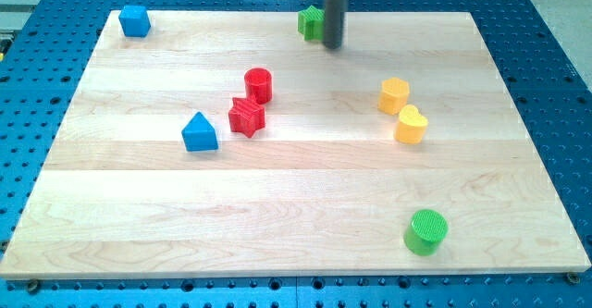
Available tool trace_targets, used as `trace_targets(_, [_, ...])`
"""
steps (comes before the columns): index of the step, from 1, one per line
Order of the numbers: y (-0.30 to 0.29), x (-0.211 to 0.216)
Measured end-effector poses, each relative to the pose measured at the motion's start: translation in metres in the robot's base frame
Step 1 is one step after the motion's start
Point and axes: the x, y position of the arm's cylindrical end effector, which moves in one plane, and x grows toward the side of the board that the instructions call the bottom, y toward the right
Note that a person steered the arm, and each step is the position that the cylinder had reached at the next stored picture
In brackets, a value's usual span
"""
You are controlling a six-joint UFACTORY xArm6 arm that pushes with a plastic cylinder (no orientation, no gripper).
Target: Put the green star at the top center
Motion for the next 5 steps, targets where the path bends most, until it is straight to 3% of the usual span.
trace_targets(1, [0.015,-0.053])
trace_targets(3, [-0.104,-0.038])
trace_targets(4, [-0.129,-0.045])
trace_targets(5, [-0.195,-0.008])
